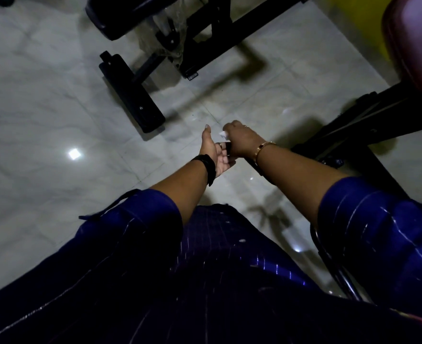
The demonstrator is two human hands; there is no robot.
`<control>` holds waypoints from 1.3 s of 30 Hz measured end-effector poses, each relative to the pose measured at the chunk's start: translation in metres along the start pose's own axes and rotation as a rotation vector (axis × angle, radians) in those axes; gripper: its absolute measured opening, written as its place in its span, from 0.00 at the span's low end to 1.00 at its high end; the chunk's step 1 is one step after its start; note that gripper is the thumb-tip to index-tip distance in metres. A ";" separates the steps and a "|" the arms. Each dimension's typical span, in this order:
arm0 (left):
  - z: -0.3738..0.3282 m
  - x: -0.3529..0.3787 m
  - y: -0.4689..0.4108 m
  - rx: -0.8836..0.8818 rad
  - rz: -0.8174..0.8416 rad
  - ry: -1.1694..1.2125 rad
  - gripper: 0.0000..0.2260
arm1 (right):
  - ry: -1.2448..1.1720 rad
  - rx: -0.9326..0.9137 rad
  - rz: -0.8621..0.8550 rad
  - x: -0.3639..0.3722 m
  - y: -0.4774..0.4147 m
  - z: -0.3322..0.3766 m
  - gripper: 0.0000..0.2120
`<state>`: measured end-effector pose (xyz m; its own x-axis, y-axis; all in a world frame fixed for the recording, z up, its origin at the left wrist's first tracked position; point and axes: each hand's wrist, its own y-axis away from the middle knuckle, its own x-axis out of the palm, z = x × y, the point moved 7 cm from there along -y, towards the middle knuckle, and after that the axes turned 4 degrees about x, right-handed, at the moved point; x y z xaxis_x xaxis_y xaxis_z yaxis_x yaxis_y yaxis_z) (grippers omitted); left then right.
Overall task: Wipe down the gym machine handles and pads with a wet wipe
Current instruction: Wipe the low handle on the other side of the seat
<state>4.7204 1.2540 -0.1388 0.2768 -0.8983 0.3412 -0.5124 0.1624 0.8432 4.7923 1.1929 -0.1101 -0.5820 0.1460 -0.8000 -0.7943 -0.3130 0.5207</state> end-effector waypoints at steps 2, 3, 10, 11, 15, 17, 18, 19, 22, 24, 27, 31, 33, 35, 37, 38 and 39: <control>-0.001 -0.001 -0.001 0.001 0.002 -0.015 0.44 | -0.185 0.096 0.041 0.000 -0.002 -0.011 0.24; -0.002 -0.002 -0.001 0.001 -0.008 -0.024 0.43 | -0.251 0.143 0.049 0.002 0.001 -0.018 0.23; -0.025 0.002 -0.001 0.107 -0.112 -0.202 0.35 | -0.174 0.227 -0.243 0.037 0.067 -0.057 0.22; -0.031 0.003 0.000 0.151 -0.123 -0.298 0.33 | -0.092 0.198 -0.301 0.044 0.079 -0.055 0.26; -0.060 0.012 0.021 0.334 -0.046 -0.926 0.25 | 0.059 0.086 -0.330 0.052 0.087 -0.038 0.38; -0.072 0.023 0.023 0.422 0.083 -1.376 0.23 | 0.061 0.028 -0.229 0.040 0.071 -0.027 0.37; -0.074 0.027 0.022 0.455 0.159 -1.592 0.23 | 0.019 0.033 -0.181 0.034 0.061 -0.025 0.36; -0.075 0.029 0.020 0.470 0.227 -1.777 0.25 | -0.044 0.070 -0.127 0.028 0.051 -0.024 0.36; -0.070 0.029 0.013 0.484 0.354 -2.204 0.33 | -0.216 0.178 -0.007 0.014 0.031 -0.028 0.36; -0.067 0.033 0.011 0.517 0.401 -2.375 0.35 | -0.215 0.224 0.050 0.019 0.034 -0.038 0.31; -0.065 0.034 0.006 0.562 0.441 -2.472 0.36 | -0.195 0.372 0.025 0.037 0.067 -0.061 0.30; -0.068 0.034 0.004 0.634 0.489 -2.541 0.36 | -0.065 0.413 -0.062 0.055 0.107 -0.048 0.41; -0.069 0.032 0.004 0.644 0.509 -2.550 0.36 | -0.041 0.436 -0.060 0.053 0.105 -0.032 0.42; -0.071 0.031 0.003 0.648 0.505 -2.552 0.37 | -0.028 0.419 -0.071 0.045 0.089 -0.021 0.42; -0.072 0.032 0.003 0.651 0.498 -2.557 0.37 | -0.031 0.399 -0.054 0.037 0.069 -0.014 0.41; -0.072 0.032 0.002 0.647 0.496 -2.558 0.37 | -0.043 0.397 -0.033 0.033 0.060 -0.012 0.41; -0.072 0.032 0.001 0.644 0.497 -2.556 0.37 | -0.060 0.400 -0.018 0.030 0.053 -0.012 0.40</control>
<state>4.7866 1.2550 -0.0970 -0.4493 0.4434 -0.7756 -0.3801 0.6908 0.6151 4.7346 1.1694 -0.1098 -0.5673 0.2066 -0.7971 -0.8025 0.0783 0.5915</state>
